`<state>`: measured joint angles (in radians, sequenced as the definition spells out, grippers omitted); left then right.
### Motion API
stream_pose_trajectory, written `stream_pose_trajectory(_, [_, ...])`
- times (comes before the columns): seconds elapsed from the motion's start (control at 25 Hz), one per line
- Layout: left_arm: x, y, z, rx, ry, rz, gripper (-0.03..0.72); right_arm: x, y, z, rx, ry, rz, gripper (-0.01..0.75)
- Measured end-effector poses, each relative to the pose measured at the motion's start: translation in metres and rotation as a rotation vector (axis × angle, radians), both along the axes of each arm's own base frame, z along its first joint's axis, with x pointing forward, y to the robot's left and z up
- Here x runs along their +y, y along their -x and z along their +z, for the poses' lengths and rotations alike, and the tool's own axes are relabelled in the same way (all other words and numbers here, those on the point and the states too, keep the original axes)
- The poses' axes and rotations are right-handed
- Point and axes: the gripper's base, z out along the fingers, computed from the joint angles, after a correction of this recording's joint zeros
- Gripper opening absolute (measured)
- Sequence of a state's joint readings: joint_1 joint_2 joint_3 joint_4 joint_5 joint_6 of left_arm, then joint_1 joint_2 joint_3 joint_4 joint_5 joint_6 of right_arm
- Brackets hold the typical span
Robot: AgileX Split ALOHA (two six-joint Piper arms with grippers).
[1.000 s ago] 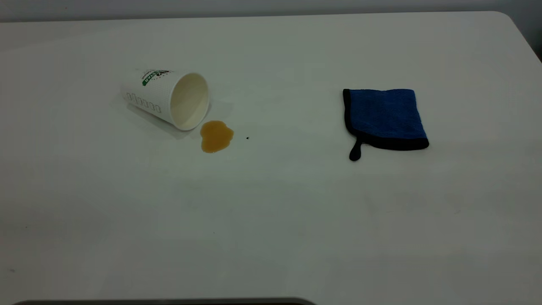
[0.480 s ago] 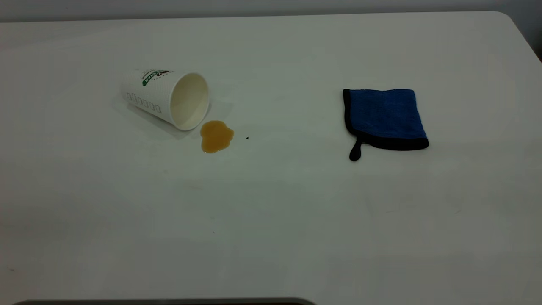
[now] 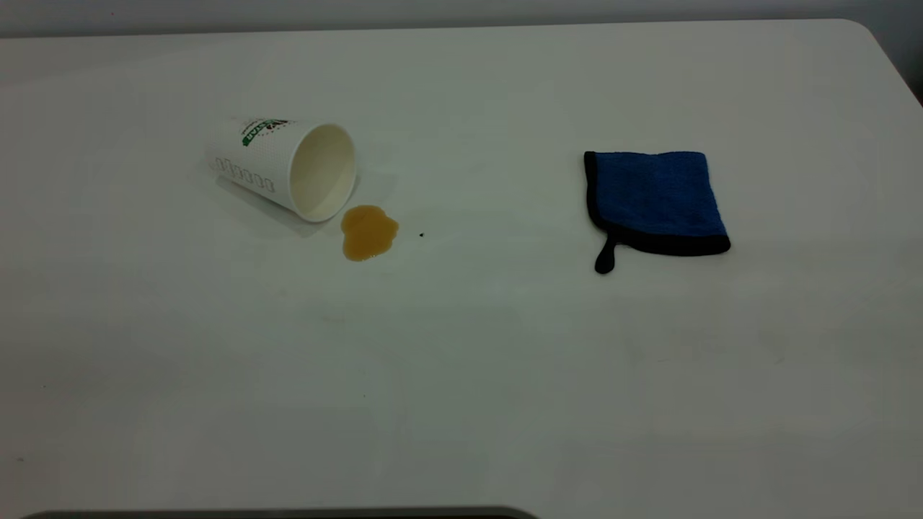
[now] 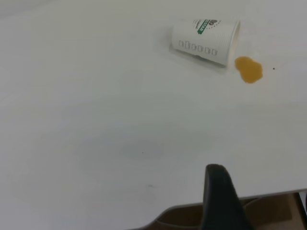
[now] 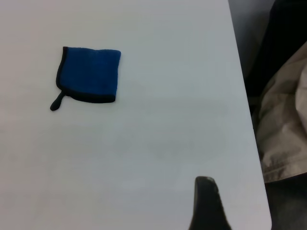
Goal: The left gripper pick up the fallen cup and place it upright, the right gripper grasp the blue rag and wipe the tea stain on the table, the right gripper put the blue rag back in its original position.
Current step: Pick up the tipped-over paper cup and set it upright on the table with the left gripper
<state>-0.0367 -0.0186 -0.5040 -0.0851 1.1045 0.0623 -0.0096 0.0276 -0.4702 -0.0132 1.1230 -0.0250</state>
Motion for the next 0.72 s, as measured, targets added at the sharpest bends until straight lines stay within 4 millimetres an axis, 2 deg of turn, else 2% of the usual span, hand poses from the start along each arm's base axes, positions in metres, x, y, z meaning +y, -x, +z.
stream_pose_trajectory(0.16, [-0.001, -0.001, 0.003, -0.014, 0.009, -0.004, 0.468, 0.000, 0.000, 0.000, 0.000, 0.000, 0.001, 0.532])
stream_pose_trajectory(0.32, [-0.002, -0.014, 0.027, -0.014, 0.019, -0.006, 0.468, 0.000, 0.000, 0.000, 0.000, 0.000, 0.001, 0.532])
stream_pose_trajectory(0.4, [-0.002, -0.031, 0.043, -0.003, 0.019, -0.004, 0.468, 0.000, 0.000, 0.000, 0.000, 0.000, 0.001, 0.532])
stream_pose_trajectory(0.52, [-0.004, -0.069, 0.060, 0.063, -0.009, -0.020, 0.468, 0.000, 0.000, 0.000, 0.000, 0.000, 0.001, 0.532])
stream_pose_trajectory(0.72, [-0.006, -0.148, 0.052, 0.181, -0.074, -0.064, 0.465, 0.000, 0.000, 0.000, 0.000, 0.000, 0.001, 0.532])
